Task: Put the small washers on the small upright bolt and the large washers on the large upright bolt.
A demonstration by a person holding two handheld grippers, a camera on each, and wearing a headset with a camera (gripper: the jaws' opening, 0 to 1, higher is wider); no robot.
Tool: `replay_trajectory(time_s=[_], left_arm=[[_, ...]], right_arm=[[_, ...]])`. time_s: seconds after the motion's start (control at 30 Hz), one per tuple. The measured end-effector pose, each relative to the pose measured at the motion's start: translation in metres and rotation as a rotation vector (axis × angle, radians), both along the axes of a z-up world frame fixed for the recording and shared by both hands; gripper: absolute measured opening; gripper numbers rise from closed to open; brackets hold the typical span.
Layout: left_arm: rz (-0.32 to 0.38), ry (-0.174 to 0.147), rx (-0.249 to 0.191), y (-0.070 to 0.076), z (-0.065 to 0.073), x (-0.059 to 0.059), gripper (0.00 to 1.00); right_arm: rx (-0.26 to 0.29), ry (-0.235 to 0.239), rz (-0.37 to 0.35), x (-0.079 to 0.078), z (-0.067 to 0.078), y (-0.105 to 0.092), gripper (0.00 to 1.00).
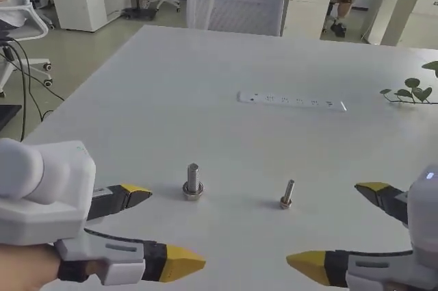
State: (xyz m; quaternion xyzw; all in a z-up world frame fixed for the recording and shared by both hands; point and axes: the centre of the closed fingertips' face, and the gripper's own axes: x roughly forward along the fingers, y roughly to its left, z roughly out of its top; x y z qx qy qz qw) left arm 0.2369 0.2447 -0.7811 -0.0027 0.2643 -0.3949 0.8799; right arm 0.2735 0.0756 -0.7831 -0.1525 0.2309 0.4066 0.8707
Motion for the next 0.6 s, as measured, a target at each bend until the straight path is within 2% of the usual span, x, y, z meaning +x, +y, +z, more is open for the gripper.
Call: replay_trajectory(time_s=[0.6], left_arm=[[0.005, 0.008, 0.015, 0.0022, -0.0023, 0.0041, 0.87]], right_arm=[[-0.007, 0.014, 0.013, 0.0001, -0.0011, 0.0017, 1.00]])
